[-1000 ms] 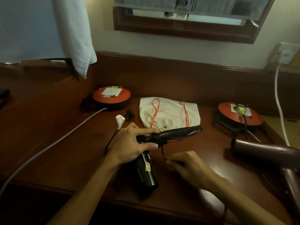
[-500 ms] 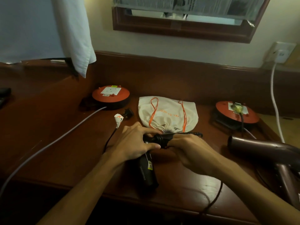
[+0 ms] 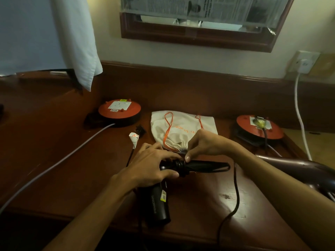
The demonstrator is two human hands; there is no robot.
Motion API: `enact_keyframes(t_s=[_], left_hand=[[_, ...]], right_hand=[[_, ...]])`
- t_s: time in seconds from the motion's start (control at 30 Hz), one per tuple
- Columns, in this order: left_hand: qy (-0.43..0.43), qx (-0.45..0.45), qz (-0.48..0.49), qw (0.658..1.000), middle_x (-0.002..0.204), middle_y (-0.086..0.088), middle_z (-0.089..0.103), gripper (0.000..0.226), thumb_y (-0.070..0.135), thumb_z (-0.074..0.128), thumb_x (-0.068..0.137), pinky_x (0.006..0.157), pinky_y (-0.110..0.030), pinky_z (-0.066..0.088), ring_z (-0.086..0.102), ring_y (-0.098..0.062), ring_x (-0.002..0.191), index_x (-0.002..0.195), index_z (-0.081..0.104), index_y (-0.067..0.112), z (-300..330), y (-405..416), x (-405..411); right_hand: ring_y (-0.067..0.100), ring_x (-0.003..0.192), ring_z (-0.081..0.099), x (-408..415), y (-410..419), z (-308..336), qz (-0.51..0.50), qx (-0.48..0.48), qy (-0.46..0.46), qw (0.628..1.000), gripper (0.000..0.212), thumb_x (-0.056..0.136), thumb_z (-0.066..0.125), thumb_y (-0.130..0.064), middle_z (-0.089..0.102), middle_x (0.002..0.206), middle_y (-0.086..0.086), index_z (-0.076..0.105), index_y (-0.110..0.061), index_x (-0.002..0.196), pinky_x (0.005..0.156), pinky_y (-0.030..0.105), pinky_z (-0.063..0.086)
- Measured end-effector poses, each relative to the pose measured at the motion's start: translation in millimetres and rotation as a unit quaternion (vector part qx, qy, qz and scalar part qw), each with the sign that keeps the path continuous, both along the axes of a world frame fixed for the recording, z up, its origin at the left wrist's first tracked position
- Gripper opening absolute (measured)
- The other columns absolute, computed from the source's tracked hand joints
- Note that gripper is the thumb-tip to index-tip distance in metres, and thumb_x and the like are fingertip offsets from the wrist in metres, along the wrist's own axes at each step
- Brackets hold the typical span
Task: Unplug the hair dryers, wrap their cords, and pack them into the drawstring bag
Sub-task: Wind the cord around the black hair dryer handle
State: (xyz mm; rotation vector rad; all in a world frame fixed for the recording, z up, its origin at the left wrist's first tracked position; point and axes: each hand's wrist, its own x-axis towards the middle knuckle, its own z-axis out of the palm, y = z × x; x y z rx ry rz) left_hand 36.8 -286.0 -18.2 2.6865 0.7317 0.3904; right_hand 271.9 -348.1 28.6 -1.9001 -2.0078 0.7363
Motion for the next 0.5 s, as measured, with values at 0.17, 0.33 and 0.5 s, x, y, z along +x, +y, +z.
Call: enact_keyframes(t_s=[0.17,0.33,0.5], left_hand=[[-0.073,-0.039,-0.023,0.996,0.101,0.028,0.054,0.053,0.058,0.076,0.078,0.093,-0.028,0.029,0.041,0.009,0.104,0.125,0.05,0.056,-4,3,-7],[-0.045,-0.035,-0.055,0.997,0.095,0.029,0.058,0.062,0.057,0.07,0.083,0.087,-0.016,0.022,0.038,0.01,0.101,0.135,0.037,0.071,0,3,-3],[-0.092,-0.082,-0.065,0.99,0.096,0.023,0.062,0.051,0.061,0.066,0.079,0.096,-0.032,0.033,0.042,0.003,0.103,0.128,0.051,0.068,-4,2,-5]], right_hand=[[0.023,0.076,0.062,3,8,-19,0.016,-0.087,0.178,0.98,0.019,0.081,0.078,-0.036,0.071,0.079,0.012,0.08,-0.018,0.079,0.074,0.036,0.046],[0.014,0.078,0.063,9,10,-43,0.007,-0.124,0.229,0.965,0.022,0.083,0.073,-0.045,0.073,0.082,-0.003,0.081,-0.025,0.083,0.076,0.032,0.047],[0.017,0.073,0.068,11,7,-52,0.012,-0.142,0.324,0.935,0.016,0.093,0.063,-0.022,0.073,0.089,0.004,0.079,-0.024,0.092,0.068,0.025,0.055]])
